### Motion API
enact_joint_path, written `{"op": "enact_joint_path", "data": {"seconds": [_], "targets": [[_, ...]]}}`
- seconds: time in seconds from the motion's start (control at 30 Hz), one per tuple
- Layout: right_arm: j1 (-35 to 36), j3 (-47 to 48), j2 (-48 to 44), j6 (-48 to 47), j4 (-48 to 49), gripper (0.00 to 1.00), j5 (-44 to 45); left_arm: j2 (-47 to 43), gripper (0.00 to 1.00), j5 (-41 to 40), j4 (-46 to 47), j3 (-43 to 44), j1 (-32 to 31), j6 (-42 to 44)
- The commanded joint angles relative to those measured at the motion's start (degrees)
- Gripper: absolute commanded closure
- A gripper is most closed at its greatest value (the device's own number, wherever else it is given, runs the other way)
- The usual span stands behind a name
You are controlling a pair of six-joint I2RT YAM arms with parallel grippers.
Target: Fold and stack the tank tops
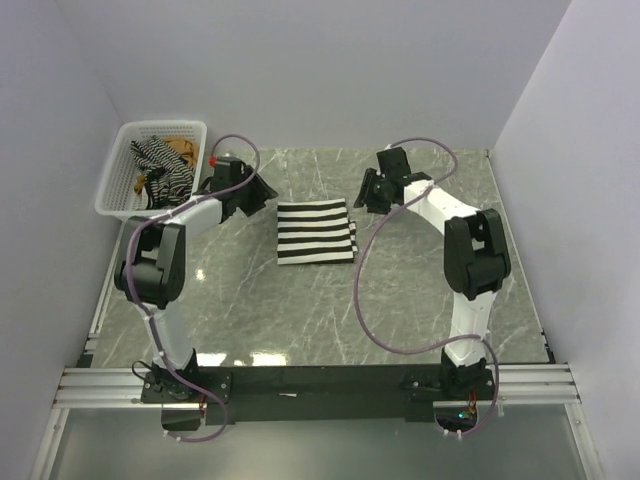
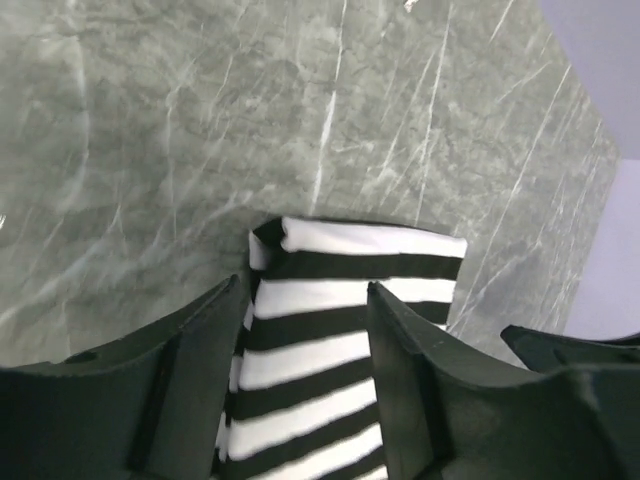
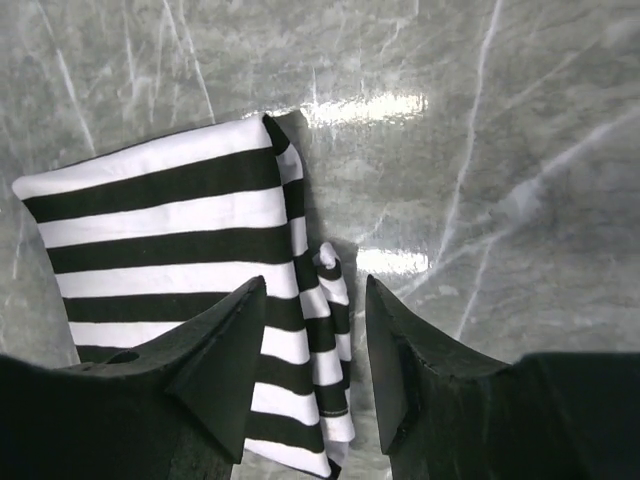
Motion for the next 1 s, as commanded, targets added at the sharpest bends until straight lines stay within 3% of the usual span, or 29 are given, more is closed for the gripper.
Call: {"op": "enact_joint_path", "data": {"seconds": [0.0,0.13,0.3,0.4,0.57,0.97], "targets": [[1.3,-4.9,-7.9,-1.0,-0.1,0.48,4.3,-8.5,0.44,-4.6,-3.8,-0.7,-1.6,0.2],[3.2,-15.6,-14.8,-0.1,5.3,0.47,4.1,-12.2,0.46,-9.3,-5.9,-7.1,-5.4,0.2],[3.6,-22.2,-16.5,-1.9,11.2,0.37,-0.2,-14.1,0.48,-9.4,-4.5,-13.8,-10.1,-2.2],[3.5,-22.3,-14.2,-3.5,14.8,0.34,-2.8,-15.2,0.50,-5.7,-0.4,-18.8,-10.4,-3.9],[3.4,-20.3,-9.2,-5.9,17.4,0.34,-4.4,-18.9,0.50,-6.5,0.1,-23.6,-11.2,-3.6],[4.0,-14.9,-4.5,-5.4,13.3,0.35,0.4,-20.7,0.51,-5.7,-0.8,-25.1,-11.2,-2.5]]}}
